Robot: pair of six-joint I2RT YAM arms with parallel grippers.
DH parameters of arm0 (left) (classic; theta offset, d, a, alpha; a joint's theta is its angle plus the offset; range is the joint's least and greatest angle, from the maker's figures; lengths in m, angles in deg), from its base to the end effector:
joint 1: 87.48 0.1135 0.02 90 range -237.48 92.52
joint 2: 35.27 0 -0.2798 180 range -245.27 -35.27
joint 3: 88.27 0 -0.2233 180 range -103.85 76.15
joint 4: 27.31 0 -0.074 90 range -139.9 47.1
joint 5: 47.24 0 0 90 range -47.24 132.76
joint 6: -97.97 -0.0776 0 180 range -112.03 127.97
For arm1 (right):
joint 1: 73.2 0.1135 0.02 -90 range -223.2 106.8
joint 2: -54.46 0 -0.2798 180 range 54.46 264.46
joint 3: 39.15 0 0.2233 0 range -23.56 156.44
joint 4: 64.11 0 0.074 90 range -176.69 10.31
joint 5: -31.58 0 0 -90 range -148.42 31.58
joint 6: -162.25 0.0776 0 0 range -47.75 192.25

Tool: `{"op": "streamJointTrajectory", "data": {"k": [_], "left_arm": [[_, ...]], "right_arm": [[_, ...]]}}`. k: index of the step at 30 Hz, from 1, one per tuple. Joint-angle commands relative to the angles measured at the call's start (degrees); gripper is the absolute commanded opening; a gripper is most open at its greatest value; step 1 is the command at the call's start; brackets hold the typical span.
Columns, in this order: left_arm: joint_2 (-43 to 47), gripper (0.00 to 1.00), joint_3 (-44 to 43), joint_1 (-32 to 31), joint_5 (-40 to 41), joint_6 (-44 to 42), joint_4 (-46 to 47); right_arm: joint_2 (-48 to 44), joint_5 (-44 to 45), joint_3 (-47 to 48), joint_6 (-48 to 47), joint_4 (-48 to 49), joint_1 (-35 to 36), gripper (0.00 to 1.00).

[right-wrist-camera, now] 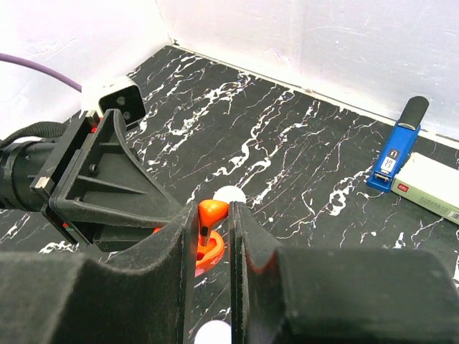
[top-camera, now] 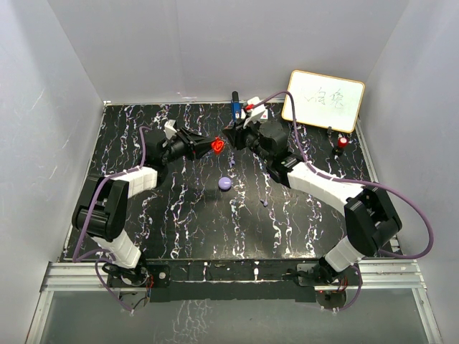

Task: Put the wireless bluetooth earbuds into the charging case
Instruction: Place the earbud in the charging case.

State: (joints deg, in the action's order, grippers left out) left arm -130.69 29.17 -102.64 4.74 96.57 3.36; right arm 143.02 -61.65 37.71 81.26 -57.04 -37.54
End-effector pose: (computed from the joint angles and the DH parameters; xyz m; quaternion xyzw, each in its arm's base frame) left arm 0.3437 -0.1426 0.2657 -0.2262 0.6811 -0.6607 0.2201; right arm 0.3083 0.2266 0.3357 -0.1879 0.7106 0.2767 0.6190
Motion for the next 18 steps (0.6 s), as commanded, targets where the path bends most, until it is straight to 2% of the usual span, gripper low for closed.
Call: {"op": "streamJointTrajectory", "data": {"k": [1,18], "left_arm": [[-0.04,0.00,-3.13,-0.51,-0.50,1.49,2.31],[-0.45,0.00,-5.26,-1.07,-0.55,1.40,1.41]], "right_arm": [[0.12,-0.06,0.03,-1.71,4.30,0.54,0.00],[0.51,0.40,-0.39,-2.68,4.13,1.03,0.00]]}}
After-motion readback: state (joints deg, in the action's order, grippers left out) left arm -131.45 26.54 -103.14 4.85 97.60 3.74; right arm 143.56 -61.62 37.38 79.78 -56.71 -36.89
